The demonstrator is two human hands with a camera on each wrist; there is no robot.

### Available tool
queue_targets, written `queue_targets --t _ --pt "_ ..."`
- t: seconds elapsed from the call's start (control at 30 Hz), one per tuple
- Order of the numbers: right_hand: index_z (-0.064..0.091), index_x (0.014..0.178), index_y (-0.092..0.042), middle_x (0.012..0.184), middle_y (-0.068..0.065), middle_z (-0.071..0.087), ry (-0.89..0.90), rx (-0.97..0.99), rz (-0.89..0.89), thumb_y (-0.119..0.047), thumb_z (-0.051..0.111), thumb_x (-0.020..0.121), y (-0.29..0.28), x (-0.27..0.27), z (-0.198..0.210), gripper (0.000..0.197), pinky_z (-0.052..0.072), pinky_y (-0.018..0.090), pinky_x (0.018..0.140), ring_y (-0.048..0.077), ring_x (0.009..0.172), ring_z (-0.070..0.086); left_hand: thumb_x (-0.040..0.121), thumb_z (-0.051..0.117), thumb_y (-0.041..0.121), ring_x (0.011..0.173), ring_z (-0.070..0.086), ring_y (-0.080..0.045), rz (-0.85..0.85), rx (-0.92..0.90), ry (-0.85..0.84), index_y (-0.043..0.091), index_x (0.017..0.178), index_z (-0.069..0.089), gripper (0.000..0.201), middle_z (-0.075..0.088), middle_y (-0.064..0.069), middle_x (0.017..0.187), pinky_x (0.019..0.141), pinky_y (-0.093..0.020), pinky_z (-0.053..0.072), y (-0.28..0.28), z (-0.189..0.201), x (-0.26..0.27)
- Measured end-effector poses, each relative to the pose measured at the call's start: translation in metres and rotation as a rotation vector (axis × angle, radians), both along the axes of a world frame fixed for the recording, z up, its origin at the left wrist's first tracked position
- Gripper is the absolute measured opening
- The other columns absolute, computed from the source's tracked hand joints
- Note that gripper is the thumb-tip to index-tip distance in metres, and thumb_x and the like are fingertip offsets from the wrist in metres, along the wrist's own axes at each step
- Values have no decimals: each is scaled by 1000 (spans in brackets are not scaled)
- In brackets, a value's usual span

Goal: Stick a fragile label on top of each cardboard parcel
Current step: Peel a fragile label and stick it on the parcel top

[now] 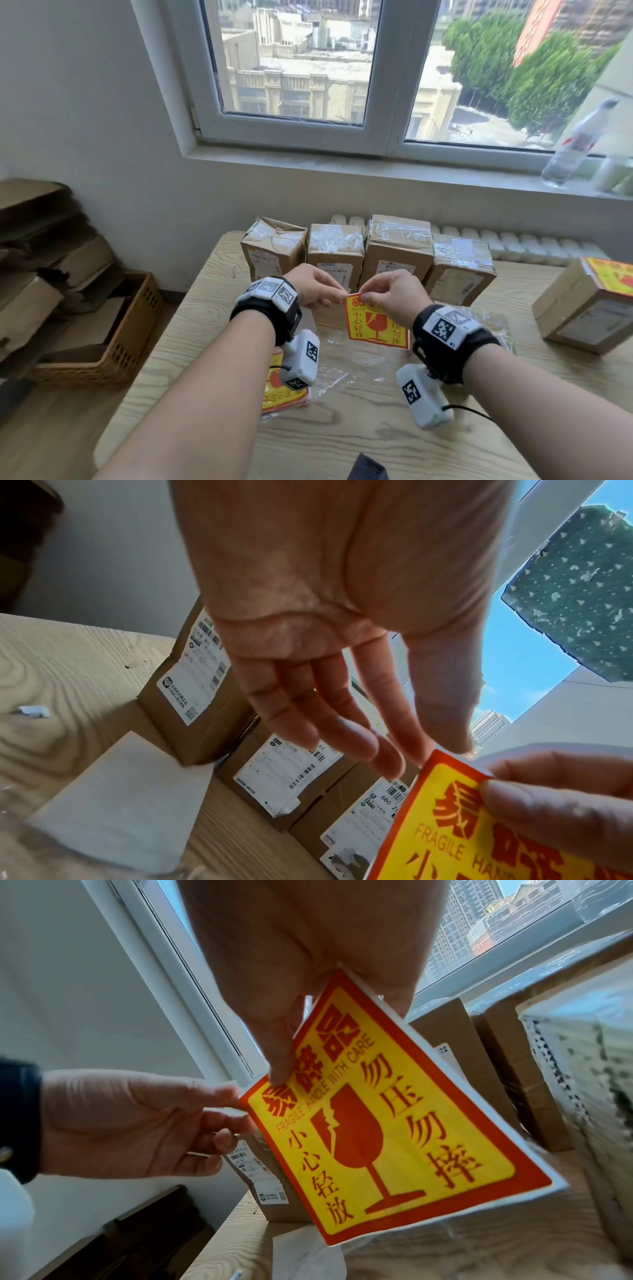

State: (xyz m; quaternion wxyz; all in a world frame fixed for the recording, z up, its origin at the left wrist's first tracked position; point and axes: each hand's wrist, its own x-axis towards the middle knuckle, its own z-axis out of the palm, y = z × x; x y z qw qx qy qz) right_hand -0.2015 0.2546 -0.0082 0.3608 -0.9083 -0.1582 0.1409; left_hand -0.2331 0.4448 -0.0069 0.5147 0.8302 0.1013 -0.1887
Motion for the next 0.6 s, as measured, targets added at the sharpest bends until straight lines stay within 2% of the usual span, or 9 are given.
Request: queue_targets --t 0.23,0.4,0.53,0.6 --pt "75 93 -22 89 -3 72 -6 16 27 -25 69 86 -1 0 1 10 59 23 63 9 77 69 81 74 22 72 60 -6 28 -14 -6 22 80 74 1 70 5 80 80 -28 53 0 1 0" --pt "76 88 -23 84 -4 73 -24 44 41 -21 69 86 -2 -2 4 7 61 30 67 11 75 70 82 71 13 61 58 -4 50 -70 31 15 79 75 5 71 1 74 64 -18 50 -4 4 0" --pt "76 87 -22 84 -3 73 -21 56 50 -19 70 85 -3 -2 6 7 61 30 67 11 75 70 82 70 13 57 57 -4 62 -69 47 8 85 76 9 71 1 70 62 -18 49 -6 4 1" --pt "76 88 -21 84 -3 73 -17 61 52 -18 70 86 -3 -1 7 8 61 30 67 11 76 70 82 70 14 58 57 -5 63 -72 54 8 85 77 9 72 -1 73 64 -19 50 -6 5 2"
